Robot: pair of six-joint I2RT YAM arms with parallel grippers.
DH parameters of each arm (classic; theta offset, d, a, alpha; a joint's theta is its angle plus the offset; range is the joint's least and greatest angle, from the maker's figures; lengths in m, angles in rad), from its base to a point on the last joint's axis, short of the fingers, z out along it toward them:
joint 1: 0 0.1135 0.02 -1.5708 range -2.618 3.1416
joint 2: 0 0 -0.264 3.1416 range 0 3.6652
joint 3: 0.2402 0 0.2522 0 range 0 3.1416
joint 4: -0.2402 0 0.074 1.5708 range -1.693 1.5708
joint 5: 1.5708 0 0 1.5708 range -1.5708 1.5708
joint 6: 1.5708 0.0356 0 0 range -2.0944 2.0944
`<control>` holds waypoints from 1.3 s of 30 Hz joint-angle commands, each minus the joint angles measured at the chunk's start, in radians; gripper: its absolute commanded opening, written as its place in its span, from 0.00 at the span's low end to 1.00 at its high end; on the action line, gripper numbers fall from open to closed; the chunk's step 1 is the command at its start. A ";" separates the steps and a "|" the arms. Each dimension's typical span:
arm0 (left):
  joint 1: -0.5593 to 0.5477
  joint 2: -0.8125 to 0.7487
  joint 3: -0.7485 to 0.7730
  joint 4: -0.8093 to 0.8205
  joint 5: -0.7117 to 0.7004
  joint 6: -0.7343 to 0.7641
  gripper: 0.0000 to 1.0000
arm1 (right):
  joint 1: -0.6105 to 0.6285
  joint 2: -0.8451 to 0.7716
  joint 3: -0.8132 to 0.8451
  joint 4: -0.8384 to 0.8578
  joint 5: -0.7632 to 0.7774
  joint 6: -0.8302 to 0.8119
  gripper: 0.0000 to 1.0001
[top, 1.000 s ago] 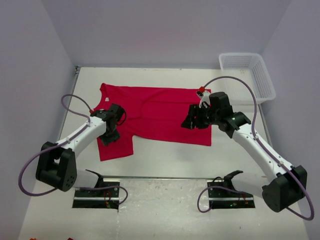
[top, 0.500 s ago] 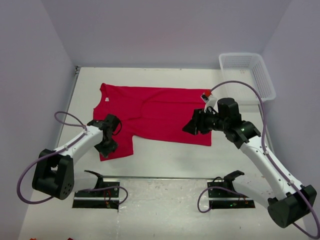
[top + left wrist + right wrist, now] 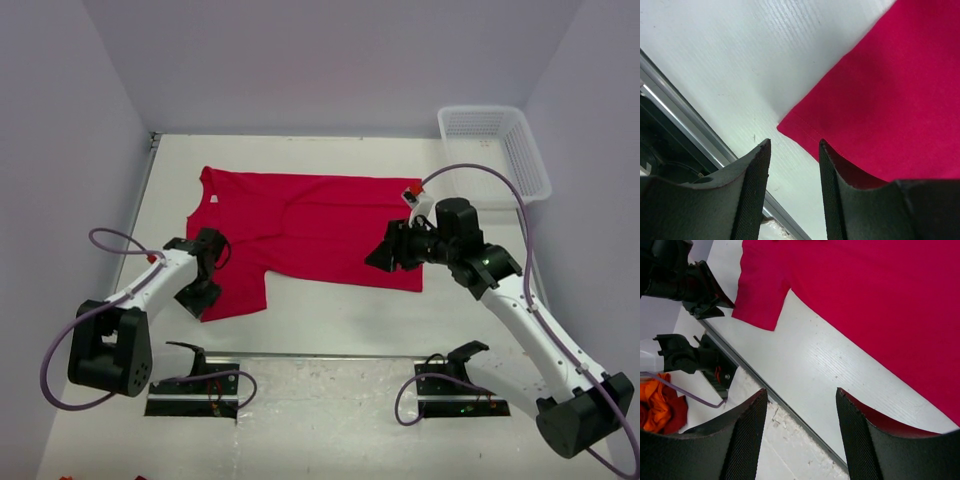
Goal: Fold and stack the t-shirts
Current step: Grap the side of the flattened tshirt closest away from the robot with both arms
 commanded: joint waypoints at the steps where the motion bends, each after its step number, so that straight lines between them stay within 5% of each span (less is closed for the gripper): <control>1: 0.014 0.034 0.015 -0.029 -0.057 -0.001 0.45 | 0.006 -0.035 -0.008 0.023 -0.033 0.010 0.59; 19: 0.024 0.241 0.052 0.086 -0.023 0.134 0.40 | 0.004 -0.068 0.020 0.003 -0.012 0.026 0.59; 35: 0.038 0.094 -0.136 0.389 0.118 0.259 0.43 | 0.004 -0.068 0.052 -0.014 0.008 0.033 0.59; 39: 0.040 0.079 -0.182 0.457 0.132 0.262 0.34 | 0.004 -0.073 0.064 -0.021 0.006 0.036 0.59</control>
